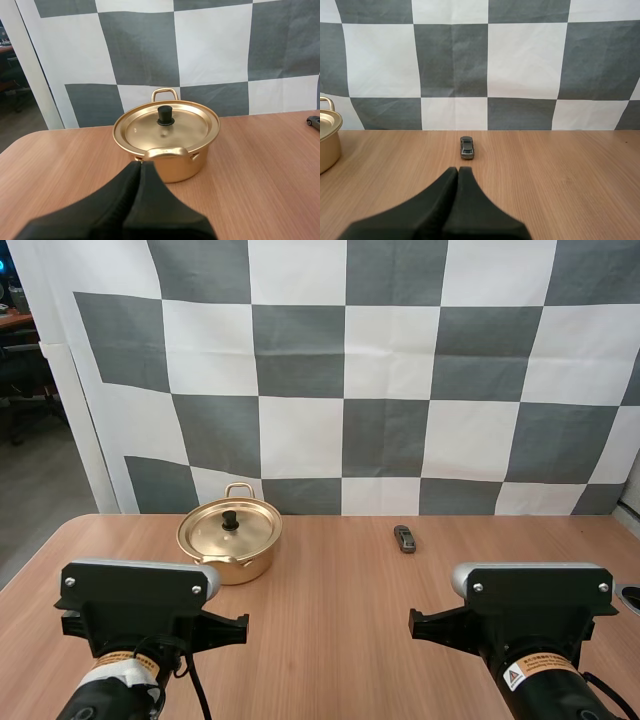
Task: Open the pot, put the car inside, and close it
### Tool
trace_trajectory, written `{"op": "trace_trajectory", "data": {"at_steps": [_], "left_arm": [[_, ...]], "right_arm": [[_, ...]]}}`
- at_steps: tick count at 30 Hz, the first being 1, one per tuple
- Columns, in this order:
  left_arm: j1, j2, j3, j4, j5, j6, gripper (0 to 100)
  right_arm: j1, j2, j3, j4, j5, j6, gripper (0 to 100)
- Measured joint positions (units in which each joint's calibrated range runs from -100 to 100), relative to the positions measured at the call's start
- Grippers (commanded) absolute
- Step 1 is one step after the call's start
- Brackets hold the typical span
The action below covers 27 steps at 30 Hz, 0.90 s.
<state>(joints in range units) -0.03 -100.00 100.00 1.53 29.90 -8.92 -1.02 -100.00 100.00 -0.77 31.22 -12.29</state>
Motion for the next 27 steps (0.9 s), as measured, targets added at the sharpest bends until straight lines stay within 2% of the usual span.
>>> {"op": "trace_trajectory", "data": {"at_steps": [7, 10, 12, 13, 16, 21, 25, 27], "left_arm": [[0.00, 0.00, 0.00, 0.82, -2.14, 0.54, 0], [0.00, 0.00, 0.00, 4.88, -9.22, 4.13, 0], [0.03, 0.00, -2.14, 10.12, -17.39, 8.61, 0], [0.03, 0.00, -3.02, 10.97, -19.16, 9.32, 0], [0.00, 0.00, -8.01, 13.11, -26.32, 11.16, 0], [0.00, 0.14, -19.46, 9.77, -42.04, 9.27, 0], [0.00, 4.66, -27.05, 4.63, -48.67, 7.20, 0], [0.00, 9.15, -31.23, 3.35, -49.70, 7.21, 0]], "right_arm": [[0.00, 0.00, 0.00, 0.00, -0.37, 0.00, 0], [0.00, 0.00, 0.00, -1.88, -4.60, 0.00, 0], [0.00, 0.00, 0.00, -5.28, -11.06, -0.75, 0], [0.00, 0.00, 0.00, -9.24, -16.96, -2.27, 0], [0.00, 0.00, -3.46, -15.98, -28.05, -6.50, 0], [0.00, 2.02, -12.58, -18.07, -41.70, -13.44, 0], [0.00, 7.53, -20.16, -14.72, -50.58, -18.39, 0], [0.00, 12.41, -25.15, -10.49, -53.74, -20.27, 0]]}}
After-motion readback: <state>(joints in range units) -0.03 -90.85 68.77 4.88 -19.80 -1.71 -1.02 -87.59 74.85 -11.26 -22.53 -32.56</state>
